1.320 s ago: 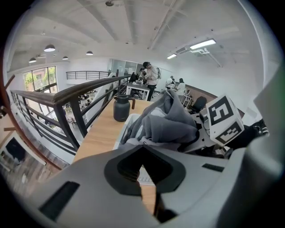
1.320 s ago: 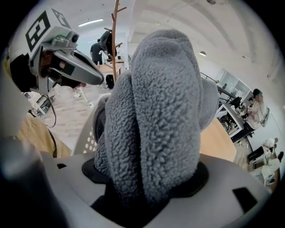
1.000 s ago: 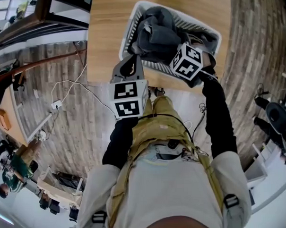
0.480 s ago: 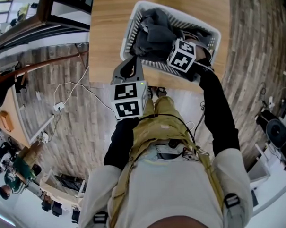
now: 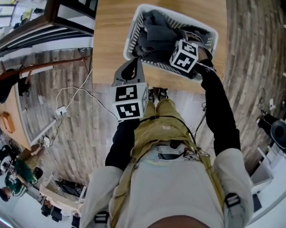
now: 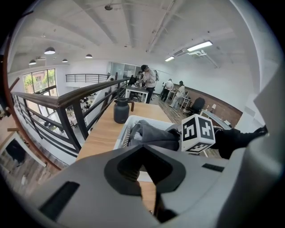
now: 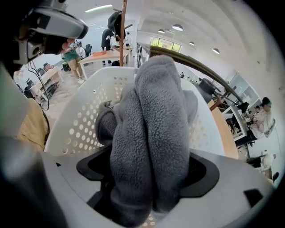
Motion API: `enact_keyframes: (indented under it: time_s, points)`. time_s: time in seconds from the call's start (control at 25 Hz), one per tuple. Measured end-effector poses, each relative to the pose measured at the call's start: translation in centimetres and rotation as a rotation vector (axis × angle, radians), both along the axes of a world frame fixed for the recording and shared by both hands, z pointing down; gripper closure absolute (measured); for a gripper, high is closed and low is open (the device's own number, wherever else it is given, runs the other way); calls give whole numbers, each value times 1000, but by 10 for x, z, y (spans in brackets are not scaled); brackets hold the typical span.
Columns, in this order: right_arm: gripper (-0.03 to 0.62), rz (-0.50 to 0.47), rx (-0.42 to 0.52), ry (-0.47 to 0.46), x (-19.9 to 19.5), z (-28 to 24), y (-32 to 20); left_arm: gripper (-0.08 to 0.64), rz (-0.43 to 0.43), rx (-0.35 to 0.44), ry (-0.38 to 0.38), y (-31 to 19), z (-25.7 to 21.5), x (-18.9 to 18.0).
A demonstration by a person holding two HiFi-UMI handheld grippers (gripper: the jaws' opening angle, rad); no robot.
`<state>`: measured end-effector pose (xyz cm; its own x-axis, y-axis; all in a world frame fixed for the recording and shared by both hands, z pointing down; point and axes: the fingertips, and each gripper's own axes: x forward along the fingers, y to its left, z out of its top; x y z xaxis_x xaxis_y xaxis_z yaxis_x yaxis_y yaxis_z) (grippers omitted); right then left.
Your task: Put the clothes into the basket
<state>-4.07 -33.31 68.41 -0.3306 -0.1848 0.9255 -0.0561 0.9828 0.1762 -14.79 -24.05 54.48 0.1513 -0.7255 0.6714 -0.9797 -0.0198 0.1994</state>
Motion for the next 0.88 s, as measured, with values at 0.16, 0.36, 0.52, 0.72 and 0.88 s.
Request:
enact_keyframes:
  time_s: [0.16,0.36,0.52,0.72,0.88]
  points:
    - [141,52,47,-69,8,-34,3,560,11,21,3,8,-10,4]
    - [141,149,149,-190,14,-88,10,560,44,61,1,12,-27,15]
    - [150,264,192,-343,19,-136,24,560,66,109,0,12,-45,23]
    - [315,400,311,-515,34,-199,30,560,98,175,-12,7,-72,34]
    - [439,481,398,-652,45,-246,29,560,117,237,-14,-3,-96,42]
